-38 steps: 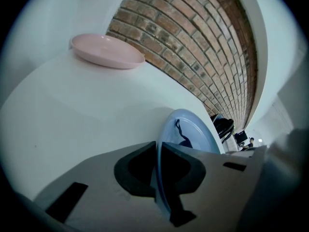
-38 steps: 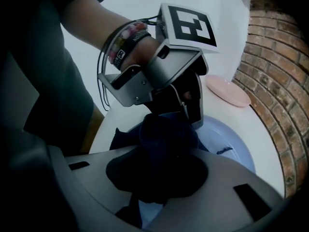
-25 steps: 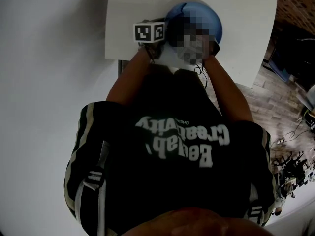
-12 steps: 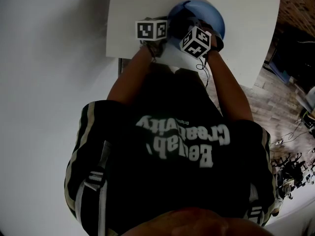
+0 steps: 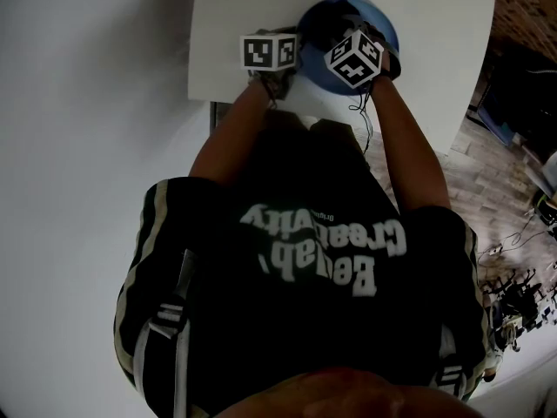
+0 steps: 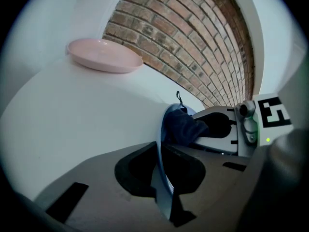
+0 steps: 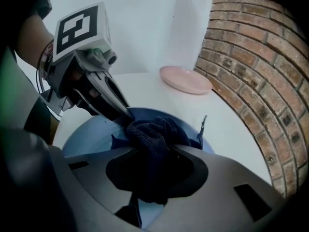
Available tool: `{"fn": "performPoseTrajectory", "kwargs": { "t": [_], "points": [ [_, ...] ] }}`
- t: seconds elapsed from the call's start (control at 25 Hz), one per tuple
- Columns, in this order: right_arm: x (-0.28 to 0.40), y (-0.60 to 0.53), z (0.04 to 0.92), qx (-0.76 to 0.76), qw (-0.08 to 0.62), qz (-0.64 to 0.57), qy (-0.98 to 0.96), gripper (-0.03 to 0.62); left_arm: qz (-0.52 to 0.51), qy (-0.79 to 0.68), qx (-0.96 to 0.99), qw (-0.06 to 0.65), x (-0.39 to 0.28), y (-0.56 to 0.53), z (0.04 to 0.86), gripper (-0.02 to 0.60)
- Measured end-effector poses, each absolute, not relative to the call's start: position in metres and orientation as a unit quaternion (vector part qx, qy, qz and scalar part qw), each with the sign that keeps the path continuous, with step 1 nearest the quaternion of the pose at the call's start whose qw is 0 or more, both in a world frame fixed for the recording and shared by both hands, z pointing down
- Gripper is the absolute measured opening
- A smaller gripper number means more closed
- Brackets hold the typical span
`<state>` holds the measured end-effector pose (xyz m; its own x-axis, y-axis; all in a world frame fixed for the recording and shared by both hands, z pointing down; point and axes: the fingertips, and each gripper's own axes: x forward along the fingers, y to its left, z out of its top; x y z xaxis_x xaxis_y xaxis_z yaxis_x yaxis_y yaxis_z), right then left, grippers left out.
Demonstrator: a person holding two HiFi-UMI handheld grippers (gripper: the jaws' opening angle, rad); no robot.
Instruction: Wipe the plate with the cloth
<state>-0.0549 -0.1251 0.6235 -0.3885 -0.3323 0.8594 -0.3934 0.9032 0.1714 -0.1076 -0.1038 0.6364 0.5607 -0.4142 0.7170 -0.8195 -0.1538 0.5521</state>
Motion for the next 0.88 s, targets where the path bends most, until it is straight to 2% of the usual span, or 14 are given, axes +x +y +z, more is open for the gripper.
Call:
{"fn": "performPoseTrajectory", "kwargs": {
  "t": [0.44, 0.88],
  "points": [
    [0.024, -0.140, 0.623, 0.271, 0.535, 0.026, -0.800, 0.084, 0.200, -0.425, 0.728, 0.498, -0.102, -0.106, 0.640, 0.015],
    [0.048, -0.075, 0.621, 0.247, 0.565, 0.009, -0.787, 0.084, 0.205, -0.423, 0.732, 0.493, -0.099, -0.105, 0.637, 0.015]
  ]
}}
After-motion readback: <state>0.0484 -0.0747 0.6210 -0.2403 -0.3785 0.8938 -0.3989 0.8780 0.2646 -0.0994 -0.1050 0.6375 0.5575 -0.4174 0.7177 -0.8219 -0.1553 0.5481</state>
